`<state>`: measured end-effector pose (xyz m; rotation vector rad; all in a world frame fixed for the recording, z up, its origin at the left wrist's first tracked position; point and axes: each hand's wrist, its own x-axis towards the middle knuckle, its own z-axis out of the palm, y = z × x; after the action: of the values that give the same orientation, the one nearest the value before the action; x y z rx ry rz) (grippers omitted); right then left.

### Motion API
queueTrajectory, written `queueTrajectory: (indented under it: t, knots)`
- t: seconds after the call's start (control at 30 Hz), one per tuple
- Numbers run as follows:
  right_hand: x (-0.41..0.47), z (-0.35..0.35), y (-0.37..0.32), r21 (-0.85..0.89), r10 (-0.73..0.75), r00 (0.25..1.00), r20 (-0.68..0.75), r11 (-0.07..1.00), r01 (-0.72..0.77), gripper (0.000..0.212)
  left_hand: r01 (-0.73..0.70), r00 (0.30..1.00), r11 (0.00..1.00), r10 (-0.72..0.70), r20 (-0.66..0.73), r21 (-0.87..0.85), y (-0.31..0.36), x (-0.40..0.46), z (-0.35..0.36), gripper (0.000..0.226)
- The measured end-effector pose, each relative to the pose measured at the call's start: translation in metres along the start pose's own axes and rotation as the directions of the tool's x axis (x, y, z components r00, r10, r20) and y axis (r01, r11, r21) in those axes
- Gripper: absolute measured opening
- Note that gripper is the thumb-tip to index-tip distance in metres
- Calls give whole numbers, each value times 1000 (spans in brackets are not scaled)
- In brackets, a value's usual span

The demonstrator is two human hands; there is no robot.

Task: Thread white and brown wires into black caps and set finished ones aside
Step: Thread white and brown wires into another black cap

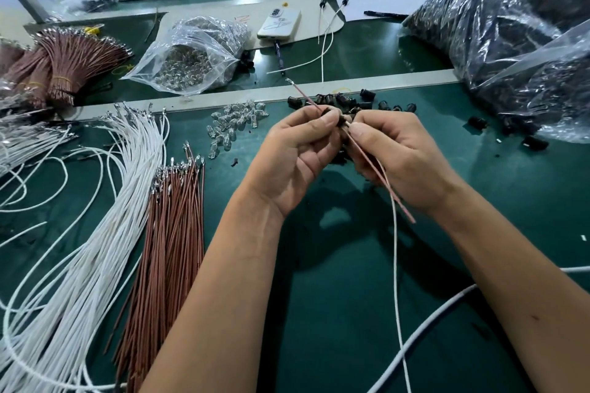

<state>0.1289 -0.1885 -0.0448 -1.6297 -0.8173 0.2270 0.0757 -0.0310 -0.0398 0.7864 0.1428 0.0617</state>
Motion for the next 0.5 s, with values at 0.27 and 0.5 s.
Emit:
queueTrajectory:
  t: [0.27,0.5]
  knots:
    - [-2,3,-3,-111,-68,996,-55,992,62,35,-24,1000,993,21,20,112,0,0,-6,21]
    - [-3,5,-2,-173,-81,996,-37,982,73,33,-190,982,941,180,60,282,0,-2,-6,24]
